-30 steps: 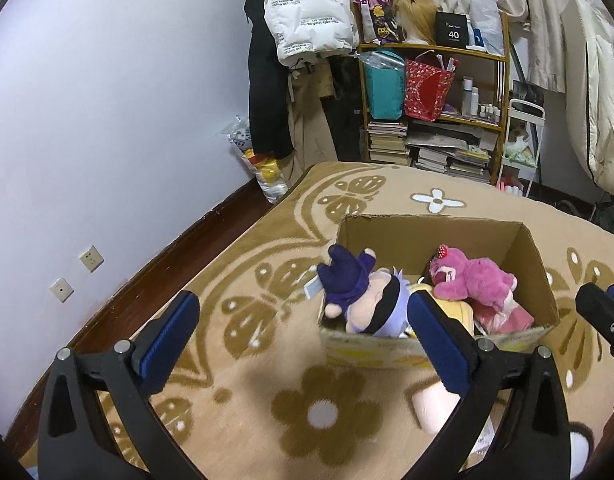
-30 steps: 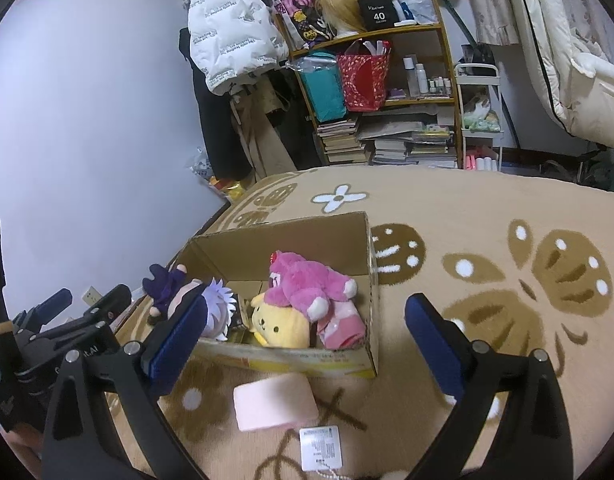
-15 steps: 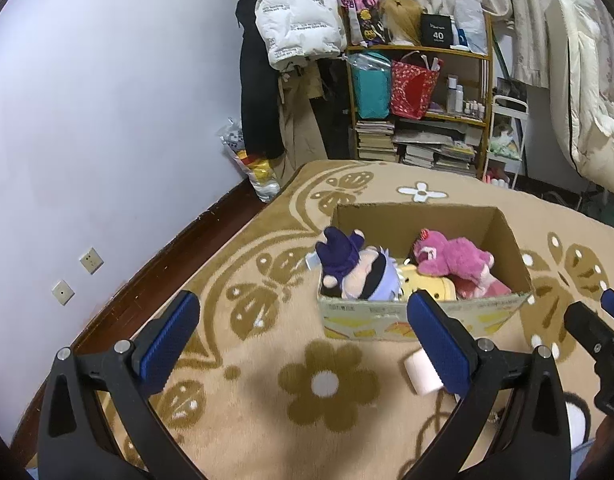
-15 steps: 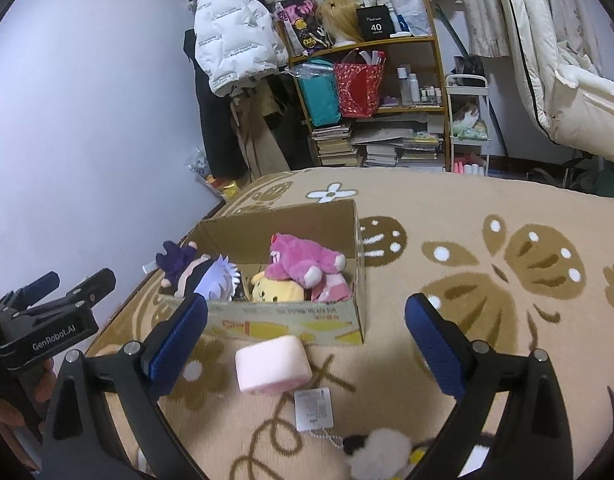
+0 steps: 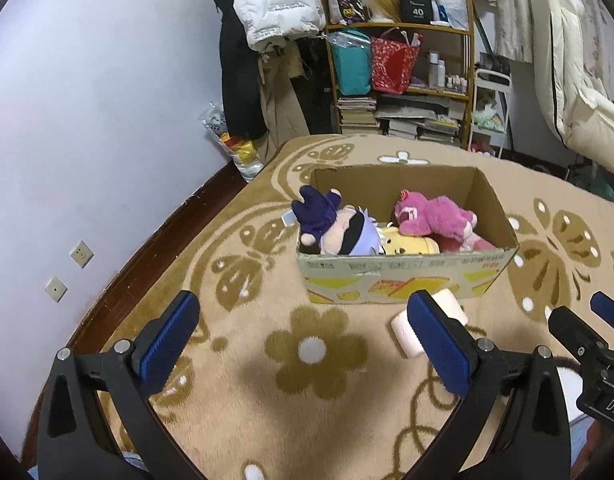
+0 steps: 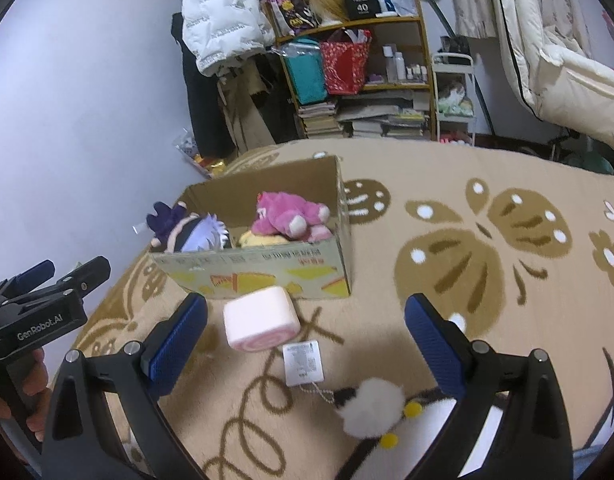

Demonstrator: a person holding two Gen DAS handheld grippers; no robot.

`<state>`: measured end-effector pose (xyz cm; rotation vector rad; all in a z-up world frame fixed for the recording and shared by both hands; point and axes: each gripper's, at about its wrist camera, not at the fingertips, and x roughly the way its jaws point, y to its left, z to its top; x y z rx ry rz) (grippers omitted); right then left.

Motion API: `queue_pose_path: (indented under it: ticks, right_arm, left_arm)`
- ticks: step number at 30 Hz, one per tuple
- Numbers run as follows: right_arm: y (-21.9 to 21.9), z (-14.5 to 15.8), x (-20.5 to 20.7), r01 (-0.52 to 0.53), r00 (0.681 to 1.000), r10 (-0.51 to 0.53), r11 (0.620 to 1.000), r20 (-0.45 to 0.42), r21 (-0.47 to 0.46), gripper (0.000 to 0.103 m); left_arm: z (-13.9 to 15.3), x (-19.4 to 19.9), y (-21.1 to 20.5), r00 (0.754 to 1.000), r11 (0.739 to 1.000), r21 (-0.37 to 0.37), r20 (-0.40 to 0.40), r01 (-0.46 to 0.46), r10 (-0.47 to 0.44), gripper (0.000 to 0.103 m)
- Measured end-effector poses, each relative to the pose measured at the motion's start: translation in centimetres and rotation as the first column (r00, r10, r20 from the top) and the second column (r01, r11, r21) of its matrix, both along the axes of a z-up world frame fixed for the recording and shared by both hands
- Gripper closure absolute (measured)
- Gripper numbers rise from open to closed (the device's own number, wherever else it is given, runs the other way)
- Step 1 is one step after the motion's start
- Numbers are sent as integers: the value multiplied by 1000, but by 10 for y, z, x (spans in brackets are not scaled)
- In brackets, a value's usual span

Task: Organize soft objects
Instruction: 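Grasp the pink-white roll cake plush with the left tool while the right tool grasps the white pompom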

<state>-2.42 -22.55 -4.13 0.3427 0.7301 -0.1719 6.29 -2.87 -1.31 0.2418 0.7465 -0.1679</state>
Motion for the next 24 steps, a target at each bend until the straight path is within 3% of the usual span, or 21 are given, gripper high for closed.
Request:
queue_pose_path:
  ticks: [8,17,24]
  right_arm:
    - [-3,-17,-4,35,997,-33,999,-76,21,0]
    - [-15,-42,-3,85,979,-69,994,-191,74,0]
    - [-23,-75,4,132,937,-87,985,-338,113,10]
  left_arm:
    - [-14,1,-12,999,999,20,-40,32,-31,0]
    - [-44,14,-28,977,993,-32,-182,111,-115,0]
    - [-68,22,-55,954,982,12,-241,186,-178,0]
